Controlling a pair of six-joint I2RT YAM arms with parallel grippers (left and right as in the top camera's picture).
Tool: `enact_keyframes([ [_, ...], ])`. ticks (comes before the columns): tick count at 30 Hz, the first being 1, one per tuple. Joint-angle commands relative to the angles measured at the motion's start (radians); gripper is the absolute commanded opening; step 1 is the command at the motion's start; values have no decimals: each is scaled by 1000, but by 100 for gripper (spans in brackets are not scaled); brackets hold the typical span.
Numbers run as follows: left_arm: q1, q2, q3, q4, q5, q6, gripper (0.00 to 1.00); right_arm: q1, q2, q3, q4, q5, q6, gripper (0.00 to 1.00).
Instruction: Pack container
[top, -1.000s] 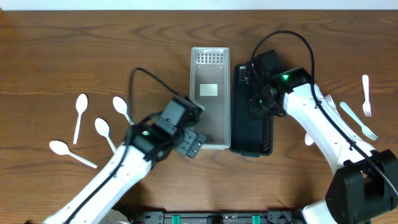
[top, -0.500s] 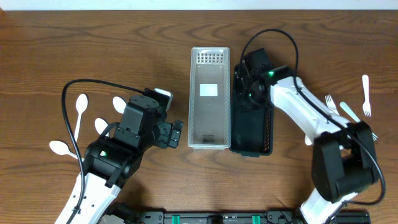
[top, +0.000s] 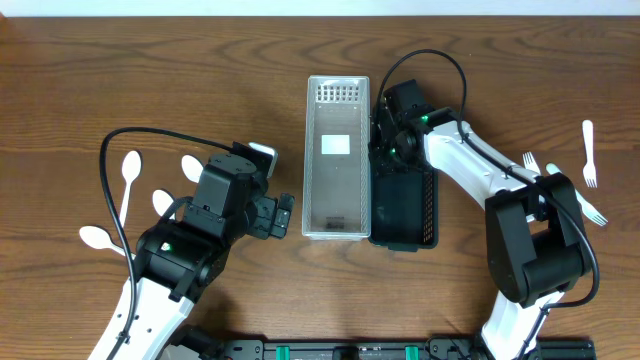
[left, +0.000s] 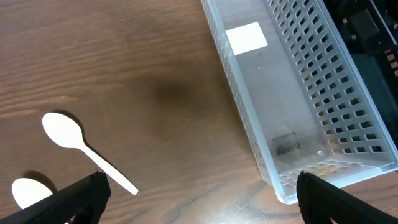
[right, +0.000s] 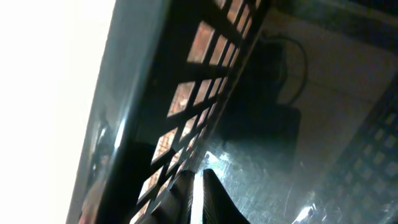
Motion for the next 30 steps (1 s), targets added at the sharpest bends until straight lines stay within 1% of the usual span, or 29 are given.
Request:
enact_keyframes([
  [1,5,-3,24,-3,-11,-16,98,-8,0,23,11,-16,9,9],
  [6,5,-3,24,-3,-11,-16,98,-14,-1,26,31,-15,2,11],
  [12,5,-3,24,-3,-11,-15,98,-44,-7,65,16,-15,2,13],
  [15,5,-3,24,-3,-13,-7,98,-66,-30,102,-21,7,2,16],
  [17,5,-4,24,-3,-20,-8,98,-75,-57,134,-63,44,-3,21],
  [18,5,-5,24,-3,-29,-8,98,-79,-71,149,-85,64,-15,25],
  [19,5,-5,24,-3,-42,-8,98,-80,-90,170,-114,87,-26,32],
  [20,5,-6,24,-3,-60,-8,98,-81,-112,192,-148,114,-36,36],
  [22,7,-10,24,-3,-83,-9,98,-81,-161,237,-217,173,-41,49],
  [23,14,-11,24,-4,-85,-9,98,-81,-185,254,-248,198,-44,61],
  [25,31,-18,24,-16,-85,-12,98,-88,-251,283,-312,243,-43,92],
  [26,40,-21,24,-24,-85,-18,98,-95,-282,289,-332,247,-43,99],
  [30,77,-32,24,-68,-84,-24,98,-157,-421,290,-400,252,-36,99],
])
